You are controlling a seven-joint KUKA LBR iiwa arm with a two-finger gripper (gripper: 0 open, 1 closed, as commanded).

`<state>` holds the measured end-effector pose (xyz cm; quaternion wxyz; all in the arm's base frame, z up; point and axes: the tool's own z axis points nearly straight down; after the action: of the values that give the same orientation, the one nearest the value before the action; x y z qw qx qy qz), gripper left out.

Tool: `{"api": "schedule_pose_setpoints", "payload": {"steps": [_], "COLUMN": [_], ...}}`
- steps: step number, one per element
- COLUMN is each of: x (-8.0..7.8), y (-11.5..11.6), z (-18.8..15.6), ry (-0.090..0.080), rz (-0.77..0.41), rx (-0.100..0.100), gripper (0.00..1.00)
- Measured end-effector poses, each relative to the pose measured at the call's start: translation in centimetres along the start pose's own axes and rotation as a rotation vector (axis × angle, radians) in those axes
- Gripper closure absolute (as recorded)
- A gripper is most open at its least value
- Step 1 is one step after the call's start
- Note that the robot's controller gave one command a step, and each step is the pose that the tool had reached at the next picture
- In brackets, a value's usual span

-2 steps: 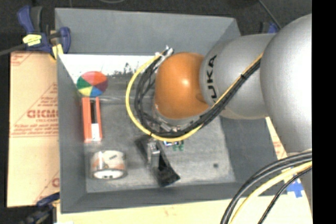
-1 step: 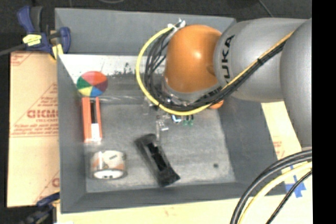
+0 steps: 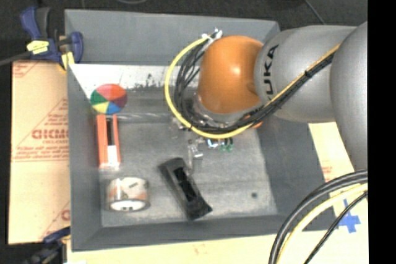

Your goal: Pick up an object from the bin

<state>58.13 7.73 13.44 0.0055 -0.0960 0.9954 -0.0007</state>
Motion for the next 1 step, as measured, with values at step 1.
{"api": "schedule_pose_setpoints", "payload": {"steps": [1], "x": [3.48], "y": [0.99], "z": [4.48], "ry": [0.004], "rz": [-0.012], "rx": [-0.003], "gripper": [0.00]}}
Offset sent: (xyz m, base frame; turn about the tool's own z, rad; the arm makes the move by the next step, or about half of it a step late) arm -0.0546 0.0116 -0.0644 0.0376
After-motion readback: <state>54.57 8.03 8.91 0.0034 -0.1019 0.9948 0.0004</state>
